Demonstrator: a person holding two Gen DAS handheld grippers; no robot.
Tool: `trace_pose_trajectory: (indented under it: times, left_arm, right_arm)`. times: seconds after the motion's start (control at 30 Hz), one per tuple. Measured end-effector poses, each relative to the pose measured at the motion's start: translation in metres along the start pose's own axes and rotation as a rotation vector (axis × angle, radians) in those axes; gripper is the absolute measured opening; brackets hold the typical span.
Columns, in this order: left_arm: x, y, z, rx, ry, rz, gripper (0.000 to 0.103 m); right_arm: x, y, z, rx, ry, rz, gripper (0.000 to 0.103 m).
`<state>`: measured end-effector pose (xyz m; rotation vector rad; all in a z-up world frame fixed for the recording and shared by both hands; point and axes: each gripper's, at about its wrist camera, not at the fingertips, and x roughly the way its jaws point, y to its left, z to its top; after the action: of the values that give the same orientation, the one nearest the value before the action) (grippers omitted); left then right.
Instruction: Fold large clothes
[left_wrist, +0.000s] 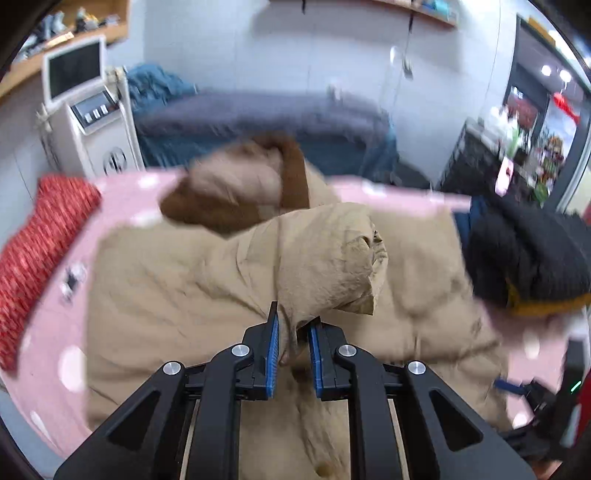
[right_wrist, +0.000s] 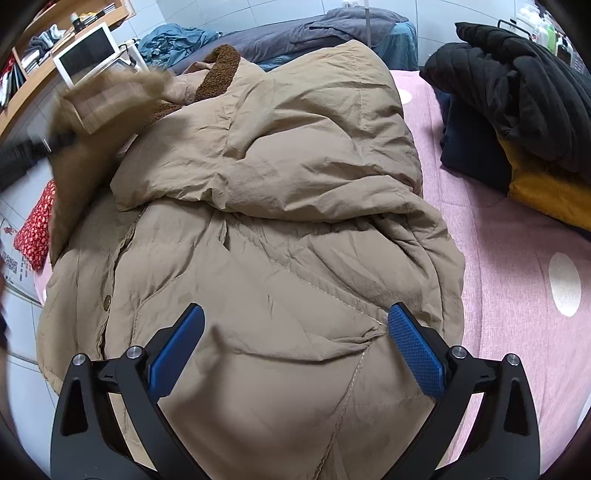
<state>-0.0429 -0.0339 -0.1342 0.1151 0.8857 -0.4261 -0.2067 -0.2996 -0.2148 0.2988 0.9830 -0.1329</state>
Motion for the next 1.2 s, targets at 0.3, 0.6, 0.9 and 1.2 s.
trace_pose_trajectory:
  times: [0.3, 0.6, 0.9, 1.2]
  left_arm:
    - [0.039, 0.024, -0.045, -0.121, 0.128, -0.023, 0.031]
    - [0.006, 0.016, -0.047, -0.153, 0.055, -0.133, 0.087]
    - [0.000, 0.052, -0.012, -0.236, -0.025, 0.004, 0.072]
    - [0.067, 0.048, -0.018, -0.186, 0.167, 0.101, 0.076]
  right_arm:
    - [0.001, -0.005, 0.001, 0.004, 0.011, -0.001, 0.098]
    - [-0.006, 0.032, 0.023, -0.083, -0.047, 0.049, 0.098]
    - [-0.001, 0.066, 0.058, -0.167, -0.092, 0.050, 0.098]
    - [0.049, 0.053, 0.081, -0.086, 0.010, -0.073, 0.098]
